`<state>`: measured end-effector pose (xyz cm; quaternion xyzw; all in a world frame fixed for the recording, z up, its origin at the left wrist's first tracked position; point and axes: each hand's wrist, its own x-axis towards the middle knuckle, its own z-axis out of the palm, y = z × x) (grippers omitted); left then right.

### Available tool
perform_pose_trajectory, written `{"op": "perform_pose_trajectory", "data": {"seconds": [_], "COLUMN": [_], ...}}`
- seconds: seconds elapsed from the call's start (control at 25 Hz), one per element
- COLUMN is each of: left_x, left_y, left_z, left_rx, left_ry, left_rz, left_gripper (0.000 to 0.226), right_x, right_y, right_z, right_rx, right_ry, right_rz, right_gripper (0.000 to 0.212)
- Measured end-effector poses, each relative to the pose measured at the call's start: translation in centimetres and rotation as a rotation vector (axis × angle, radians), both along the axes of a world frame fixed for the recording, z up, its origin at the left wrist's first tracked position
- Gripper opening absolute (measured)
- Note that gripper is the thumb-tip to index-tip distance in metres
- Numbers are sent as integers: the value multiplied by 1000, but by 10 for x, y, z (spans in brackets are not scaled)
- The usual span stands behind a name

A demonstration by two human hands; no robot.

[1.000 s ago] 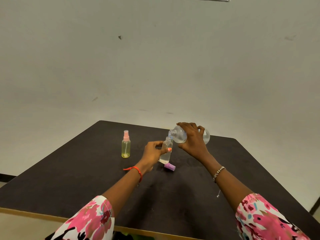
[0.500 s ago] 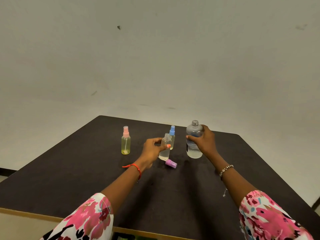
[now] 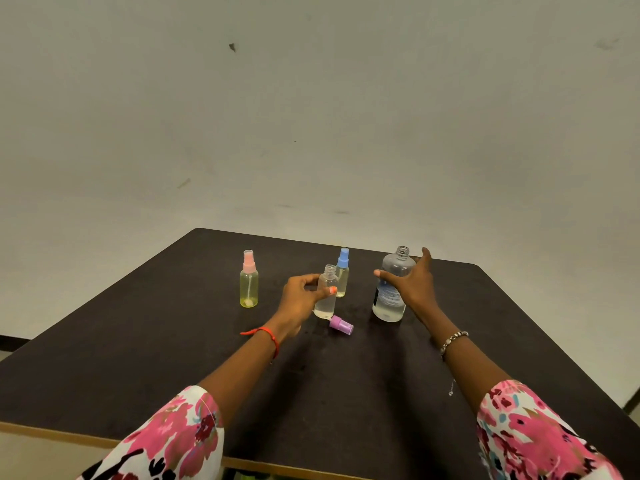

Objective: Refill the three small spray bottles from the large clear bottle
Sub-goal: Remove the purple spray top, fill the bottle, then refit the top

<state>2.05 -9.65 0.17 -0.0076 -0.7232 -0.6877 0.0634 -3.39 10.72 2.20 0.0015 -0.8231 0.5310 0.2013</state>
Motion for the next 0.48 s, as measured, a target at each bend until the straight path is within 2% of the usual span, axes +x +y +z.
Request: {"op": "perform_pose_trajectory", "data": {"seconds": [0.08,0.16,0.24,0.28,0.32,0.4,0.48], "left_x": [1,1,1,1,2,3,4], "left_y": [-1,-3,-5,-7,-8,-11,-14], "left_z": [1,2,2,2,2,2,2], "left_rx": [1,-1,2,8,14,16,17], "left_ry": [2,-2,-1,3,9,14,11], "left_rz": [8,19,27,28,30,40,52], "left_gripper": [40,42,42,42,41,39,38], "right_x": [5,13,18,20,22,20,16], "right_y": [-9,-19,-34,-41,-48,-58,-60], "right_z": [3,3,-5,-10,-16,-28,-39], "right_rx": [46,210,436,507,548,613,657], "right_ry": [181,469,601,528,364,-37,-299], "right_rz": [-142,-226,-53,99,230,365,394], "right_gripper": [96,64,30,20,16,25,40]}}
